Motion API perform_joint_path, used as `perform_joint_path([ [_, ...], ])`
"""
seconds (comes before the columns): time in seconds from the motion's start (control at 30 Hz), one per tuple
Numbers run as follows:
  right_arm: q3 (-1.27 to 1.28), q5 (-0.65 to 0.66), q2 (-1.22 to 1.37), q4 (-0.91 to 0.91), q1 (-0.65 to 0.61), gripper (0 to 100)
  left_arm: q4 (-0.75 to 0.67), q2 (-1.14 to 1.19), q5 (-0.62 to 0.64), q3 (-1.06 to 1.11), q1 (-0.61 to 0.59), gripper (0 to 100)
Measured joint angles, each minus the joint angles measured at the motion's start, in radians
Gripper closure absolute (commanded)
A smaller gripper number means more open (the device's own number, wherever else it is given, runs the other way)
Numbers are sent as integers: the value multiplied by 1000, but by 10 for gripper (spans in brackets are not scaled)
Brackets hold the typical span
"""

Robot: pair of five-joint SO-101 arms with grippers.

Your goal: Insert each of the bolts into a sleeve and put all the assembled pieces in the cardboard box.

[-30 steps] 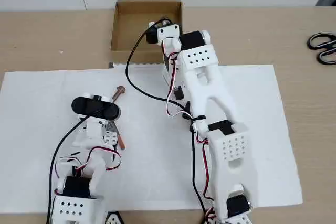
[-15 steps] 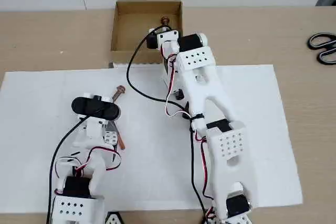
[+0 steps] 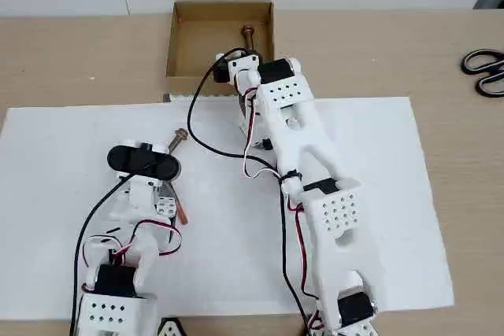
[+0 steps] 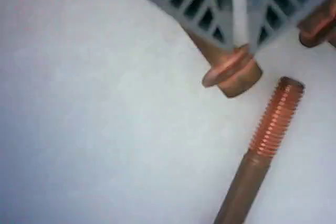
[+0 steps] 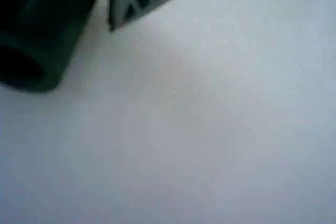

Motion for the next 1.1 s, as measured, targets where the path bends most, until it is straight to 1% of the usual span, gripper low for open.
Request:
perform_joint_path([
  [0.07, -2, 0, 12, -2, 0, 876, 0, 0, 0, 0, 0, 994],
  [0.23, -2, 2, 15, -8, 8, 994, 0, 0, 0, 0, 0, 994],
  [0.37, -3, 2, 15, -9, 9, 995, 0, 0, 0, 0, 0, 994],
  [0.6, -80, 0, -9, 34, -3, 995, 0, 0, -3, 0, 0, 993],
  [0.7, -83, 0, -97, 35, 0, 995, 0, 0, -74, 0, 11, 994],
  [0.77, -83, 0, -155, 37, -2, 995, 5, 0, -95, -2, 18, 993],
  [0.9, -26, 26, -273, 41, 23, 995, 89, 2, -109, -107, 32, 989],
  [0.97, 43, 31, -315, 43, 51, 995, 132, 2, -114, -190, 54, 968],
  [1.1, 173, 35, -358, 43, 110, 995, 204, 60, -115, -365, 110, 960],
])
